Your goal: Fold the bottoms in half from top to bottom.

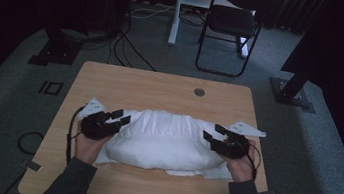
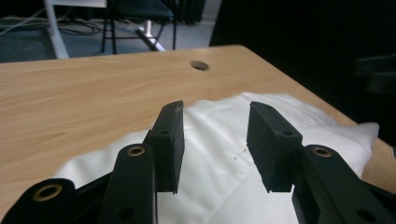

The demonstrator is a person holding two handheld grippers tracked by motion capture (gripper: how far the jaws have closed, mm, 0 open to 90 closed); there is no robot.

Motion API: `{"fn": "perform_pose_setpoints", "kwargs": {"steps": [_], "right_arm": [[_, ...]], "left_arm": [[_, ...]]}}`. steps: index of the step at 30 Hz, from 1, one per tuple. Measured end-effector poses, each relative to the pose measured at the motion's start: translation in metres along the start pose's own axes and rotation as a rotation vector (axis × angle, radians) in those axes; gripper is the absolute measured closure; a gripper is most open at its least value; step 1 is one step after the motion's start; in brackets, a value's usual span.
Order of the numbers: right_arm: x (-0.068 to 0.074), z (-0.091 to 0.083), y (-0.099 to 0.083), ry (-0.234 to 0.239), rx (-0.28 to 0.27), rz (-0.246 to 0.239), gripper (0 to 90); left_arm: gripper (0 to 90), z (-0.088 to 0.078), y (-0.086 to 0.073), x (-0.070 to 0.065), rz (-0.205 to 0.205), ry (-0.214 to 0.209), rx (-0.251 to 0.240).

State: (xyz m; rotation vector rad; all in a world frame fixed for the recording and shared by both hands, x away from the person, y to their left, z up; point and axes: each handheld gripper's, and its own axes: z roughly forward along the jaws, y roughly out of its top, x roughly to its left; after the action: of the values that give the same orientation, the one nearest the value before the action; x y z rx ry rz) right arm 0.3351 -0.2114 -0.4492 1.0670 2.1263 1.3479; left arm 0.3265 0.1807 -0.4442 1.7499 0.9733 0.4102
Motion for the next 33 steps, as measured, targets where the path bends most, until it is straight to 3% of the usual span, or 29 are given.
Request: {"fn": "perform_pose_setpoints", "kwargs": {"steps": [6, 8, 11, 16, 19, 20, 22, 23, 25, 28, 31, 33], "right_arm": [[0.032, 0.052, -0.026, -0.010, 0.091, -0.017, 45.3], [0.036, 0.063, -0.035, -0.007, 0.118, -0.014, 45.4], [0.037, 0.068, -0.047, -0.018, 0.143, -0.015, 45.4], [0.028, 0.056, -0.065, -0.042, 0.143, 0.000, 45.6], [0.017, 0.044, -0.075, -0.088, 0.147, 0.022, 46.8], [0.013, 0.041, -0.078, -0.096, 0.154, 0.030, 46.9], [0.006, 0.039, -0.085, -0.112, 0.180, 0.038, 47.0], [0.004, 0.039, -0.089, -0.118, 0.198, 0.042, 46.9], [0.001, 0.041, -0.094, -0.105, 0.213, 0.057, 46.9], [0.005, 0.048, -0.096, -0.113, 0.236, 0.028, 47.0], [0.007, 0.051, -0.096, -0.119, 0.245, 0.024, 47.0], [0.005, 0.051, -0.096, -0.108, 0.249, 0.042, 46.9]], "left_arm": [[57.3, 0.047, -0.033, -0.033, 0.028, -0.062, 0.127], [59.0, 0.058, -0.047, -0.038, 0.042, -0.074, 0.179], [63.1, 0.066, -0.065, -0.036, 0.041, -0.055, 0.234], [63.6, 0.056, -0.080, -0.028, 0.040, -0.021, 0.237], [61.3, 0.044, -0.082, -0.020, 0.034, 0.020, 0.218], [61.1, 0.040, -0.084, -0.018, 0.037, 0.041, 0.218], [60.1, 0.036, -0.088, -0.014, 0.079, 0.135, 0.239], [58.7, 0.034, -0.092, -0.011, 0.086, 0.161, 0.242], [56.5, 0.032, -0.100, -0.004, 0.061, 0.173, 0.249], [55.4, 0.029, -0.108, 0.003, 0.041, 0.183, 0.238], [50.7, 0.024, -0.106, 0.011, -0.006, 0.187, 0.223], [46.2, 0.021, -0.104, 0.016, -0.016, 0.213, 0.217]]}}
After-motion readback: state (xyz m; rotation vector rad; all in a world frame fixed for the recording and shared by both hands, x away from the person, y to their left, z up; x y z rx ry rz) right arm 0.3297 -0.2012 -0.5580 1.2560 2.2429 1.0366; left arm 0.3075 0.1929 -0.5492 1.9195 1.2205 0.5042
